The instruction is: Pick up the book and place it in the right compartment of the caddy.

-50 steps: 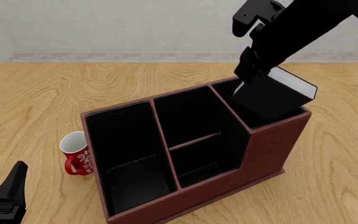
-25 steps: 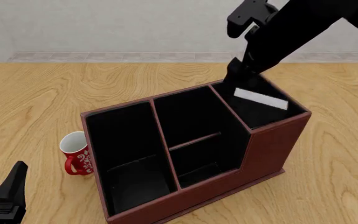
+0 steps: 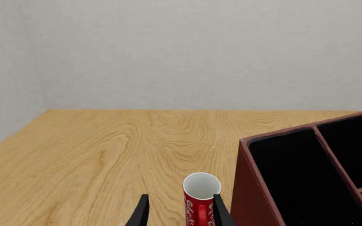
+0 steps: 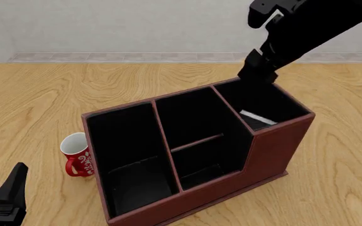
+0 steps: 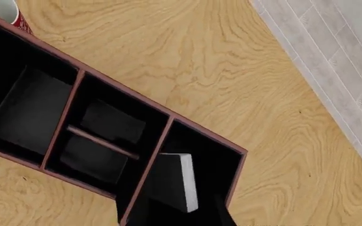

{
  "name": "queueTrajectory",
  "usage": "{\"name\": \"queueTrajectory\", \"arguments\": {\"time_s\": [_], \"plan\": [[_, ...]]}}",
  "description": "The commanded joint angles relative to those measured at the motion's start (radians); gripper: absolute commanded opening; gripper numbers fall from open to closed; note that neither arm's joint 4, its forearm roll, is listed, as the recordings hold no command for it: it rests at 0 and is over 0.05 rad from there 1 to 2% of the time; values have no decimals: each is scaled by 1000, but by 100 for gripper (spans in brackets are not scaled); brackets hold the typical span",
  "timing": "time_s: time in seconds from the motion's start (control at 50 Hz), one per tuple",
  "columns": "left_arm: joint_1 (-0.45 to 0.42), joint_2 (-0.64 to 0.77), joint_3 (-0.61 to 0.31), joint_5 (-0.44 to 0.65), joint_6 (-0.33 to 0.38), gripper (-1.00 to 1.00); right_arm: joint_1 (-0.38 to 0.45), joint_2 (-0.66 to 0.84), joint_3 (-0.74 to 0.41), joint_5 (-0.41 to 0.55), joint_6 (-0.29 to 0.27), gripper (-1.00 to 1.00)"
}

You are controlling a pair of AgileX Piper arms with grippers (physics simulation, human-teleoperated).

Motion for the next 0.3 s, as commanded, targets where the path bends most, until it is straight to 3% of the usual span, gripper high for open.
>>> {"name": "queueTrajectory", "arguments": {"time_s": [0.02, 0.3], "plan": [[-9, 0, -1, 5, 1, 100, -15, -135, 123, 0, -233, 100], [-10, 0, -1, 5, 1, 100, -39, -300, 198, -1, -248, 100]]}}
